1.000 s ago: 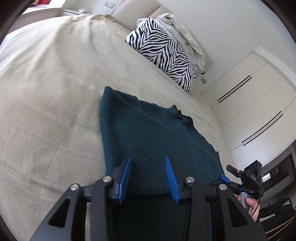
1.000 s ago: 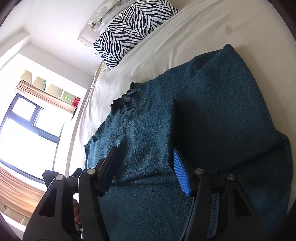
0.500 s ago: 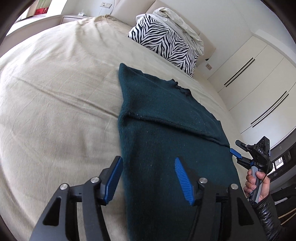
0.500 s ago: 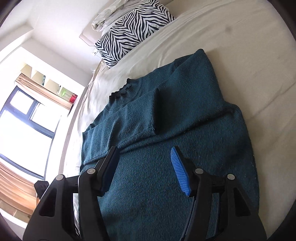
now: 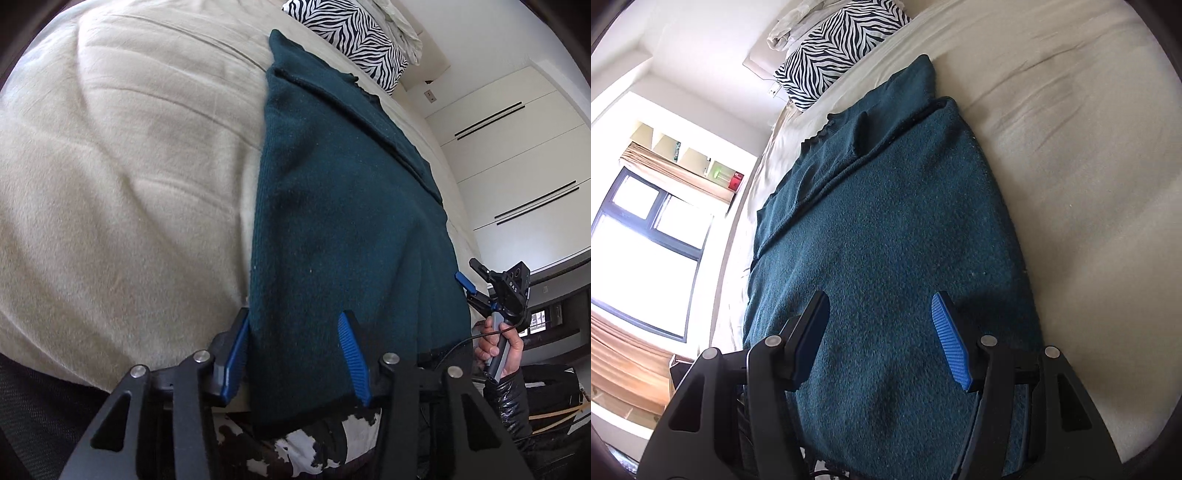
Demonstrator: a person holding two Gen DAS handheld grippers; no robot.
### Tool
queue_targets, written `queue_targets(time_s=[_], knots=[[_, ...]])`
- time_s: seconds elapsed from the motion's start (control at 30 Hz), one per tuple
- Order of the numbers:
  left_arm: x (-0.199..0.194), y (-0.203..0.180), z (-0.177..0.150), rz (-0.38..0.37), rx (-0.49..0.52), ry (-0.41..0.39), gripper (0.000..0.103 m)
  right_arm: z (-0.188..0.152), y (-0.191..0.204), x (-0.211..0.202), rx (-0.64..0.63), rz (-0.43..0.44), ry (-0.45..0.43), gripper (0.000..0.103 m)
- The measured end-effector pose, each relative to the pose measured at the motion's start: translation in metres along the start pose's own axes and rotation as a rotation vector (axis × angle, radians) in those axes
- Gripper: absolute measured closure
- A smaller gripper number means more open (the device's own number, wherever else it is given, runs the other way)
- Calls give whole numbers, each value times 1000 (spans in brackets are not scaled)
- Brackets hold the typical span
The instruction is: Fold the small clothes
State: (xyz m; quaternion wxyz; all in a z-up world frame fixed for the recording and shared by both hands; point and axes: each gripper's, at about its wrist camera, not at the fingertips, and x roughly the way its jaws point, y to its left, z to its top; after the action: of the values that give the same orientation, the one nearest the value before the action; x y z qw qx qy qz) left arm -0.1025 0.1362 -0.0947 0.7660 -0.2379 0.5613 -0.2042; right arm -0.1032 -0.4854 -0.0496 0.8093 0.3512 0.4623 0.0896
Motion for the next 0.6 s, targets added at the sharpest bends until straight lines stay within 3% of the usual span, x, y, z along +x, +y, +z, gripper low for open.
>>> queue_targets(time_s=[0.13, 0.3, 0.37, 0.47, 0.6], knots=[[6, 2, -7, 17, -17, 53, 69, -17, -16, -29, 24, -40, 4, 46], [7, 3, -7, 20, -21, 75, 71, -35, -27, -56, 33, -87, 44, 46], [7, 3, -7, 29, -11, 84, 78, -41, -29, -66, 31, -132, 63, 46], [11, 0, -5, 33, -8, 99, 92, -49, -34, -76, 55, -127, 92, 46], [11, -4, -7, 29, 7, 104, 94, -61, -38, -77, 65, -152, 159, 46]])
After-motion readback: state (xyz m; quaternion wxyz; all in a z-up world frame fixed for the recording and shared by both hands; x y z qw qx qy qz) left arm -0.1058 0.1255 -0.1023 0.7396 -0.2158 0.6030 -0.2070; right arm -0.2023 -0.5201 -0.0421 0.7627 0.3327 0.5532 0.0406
